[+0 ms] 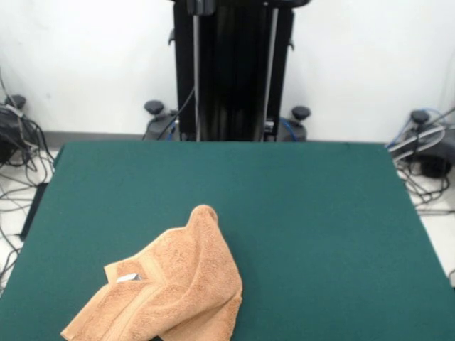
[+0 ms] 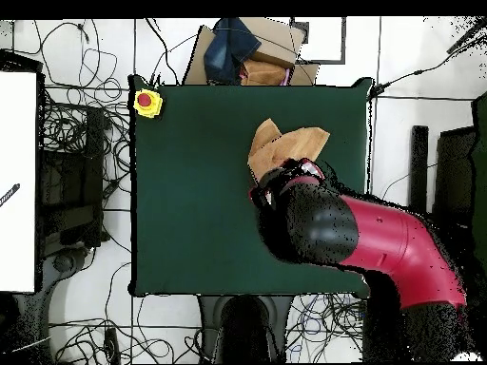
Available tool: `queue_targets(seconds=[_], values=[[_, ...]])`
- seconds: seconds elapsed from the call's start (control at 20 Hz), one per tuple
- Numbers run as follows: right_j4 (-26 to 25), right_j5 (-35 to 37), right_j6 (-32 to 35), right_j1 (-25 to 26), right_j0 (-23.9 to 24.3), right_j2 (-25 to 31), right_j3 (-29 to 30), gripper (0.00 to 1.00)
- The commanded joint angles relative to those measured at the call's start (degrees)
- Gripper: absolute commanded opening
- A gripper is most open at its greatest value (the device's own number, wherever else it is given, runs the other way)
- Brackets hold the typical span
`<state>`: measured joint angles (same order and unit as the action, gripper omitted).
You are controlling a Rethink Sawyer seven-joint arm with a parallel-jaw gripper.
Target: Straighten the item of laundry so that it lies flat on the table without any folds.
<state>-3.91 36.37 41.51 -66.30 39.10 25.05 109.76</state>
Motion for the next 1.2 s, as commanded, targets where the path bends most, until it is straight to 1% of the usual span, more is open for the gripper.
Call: queue_targets(seconds=[0.05, 0.2, 0.3, 0.55, 1.0, 1.2], values=[[2.5, -2.2, 15.6, 1.5, -0.6, -3.8, 8.3, 0.00], [2.6, -2.2, 15.4, 1.4, -0.9, -4.3, 8.5, 0.00], [2.2, -1.5, 15.4, 2.2, -1.3, -4.9, 8.1, 0.00], [-2.6, -1.2, 16.4, 6.4, -3.3, -7.6, 6.1, 0.00], [-5.2, -3.3, 14.2, 11.5, -4.3, -10.3, 5.0, 0.00], [-6.7, -6.3, 13.6, 14.6, -4.6, -11.2, 4.0, 0.00]])
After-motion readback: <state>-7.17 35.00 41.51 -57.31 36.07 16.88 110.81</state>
